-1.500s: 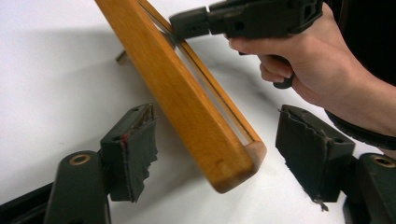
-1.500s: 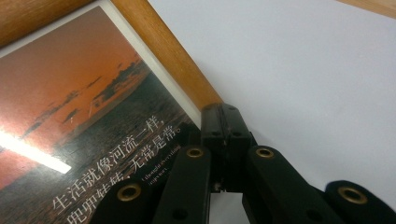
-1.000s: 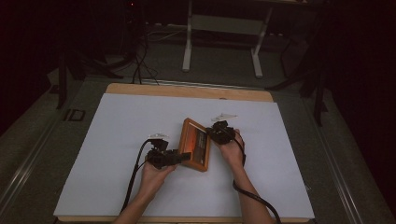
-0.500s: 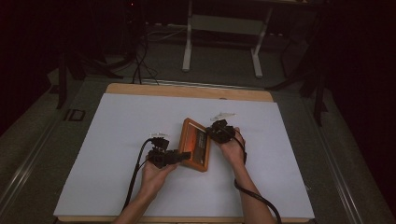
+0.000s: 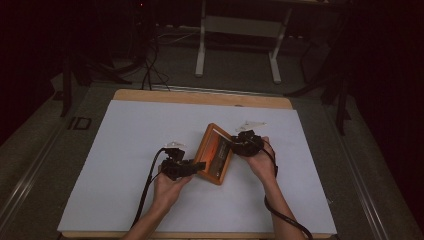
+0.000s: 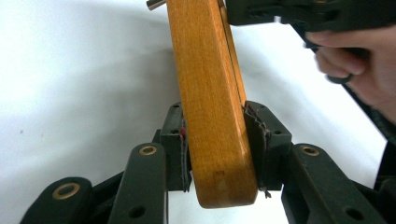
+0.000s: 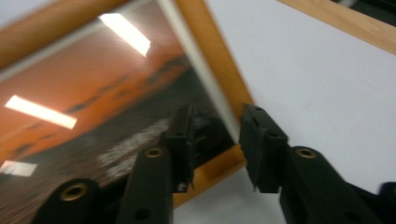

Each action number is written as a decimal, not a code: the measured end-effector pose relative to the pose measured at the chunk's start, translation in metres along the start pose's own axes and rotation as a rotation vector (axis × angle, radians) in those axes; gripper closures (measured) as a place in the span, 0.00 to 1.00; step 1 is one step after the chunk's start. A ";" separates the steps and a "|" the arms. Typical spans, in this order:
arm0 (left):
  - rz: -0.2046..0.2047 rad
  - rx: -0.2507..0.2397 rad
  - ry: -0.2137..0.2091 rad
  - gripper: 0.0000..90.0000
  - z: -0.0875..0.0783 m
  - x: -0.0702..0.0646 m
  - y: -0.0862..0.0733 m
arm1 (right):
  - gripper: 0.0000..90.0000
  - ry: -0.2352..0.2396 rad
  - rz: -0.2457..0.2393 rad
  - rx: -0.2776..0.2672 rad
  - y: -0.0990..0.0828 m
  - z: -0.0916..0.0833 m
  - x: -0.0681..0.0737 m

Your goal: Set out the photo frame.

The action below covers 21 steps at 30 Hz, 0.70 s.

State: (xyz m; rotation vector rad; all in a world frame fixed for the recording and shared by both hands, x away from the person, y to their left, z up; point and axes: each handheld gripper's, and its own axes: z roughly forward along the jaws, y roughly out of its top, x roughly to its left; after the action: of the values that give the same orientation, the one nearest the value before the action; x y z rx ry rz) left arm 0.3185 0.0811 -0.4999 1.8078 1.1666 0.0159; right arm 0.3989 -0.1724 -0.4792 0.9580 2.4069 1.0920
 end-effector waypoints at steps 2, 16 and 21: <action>0.018 -0.005 0.003 0.71 0.000 -0.004 0.001 | 0.67 -0.001 -0.033 -0.007 0.001 -0.009 0.005; 0.244 -0.039 0.029 0.75 0.003 -0.038 0.002 | 0.67 0.025 -0.077 -0.192 0.004 -0.078 0.024; 0.340 -0.036 0.034 0.75 0.007 -0.052 0.004 | 0.67 0.014 -0.075 -0.203 -0.003 -0.093 0.023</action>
State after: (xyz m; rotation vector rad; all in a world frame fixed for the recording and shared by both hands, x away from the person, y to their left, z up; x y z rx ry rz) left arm 0.2959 0.0388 -0.4775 1.9594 0.8643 0.2635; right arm 0.3312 -0.2078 -0.4211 0.7895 2.2693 1.2898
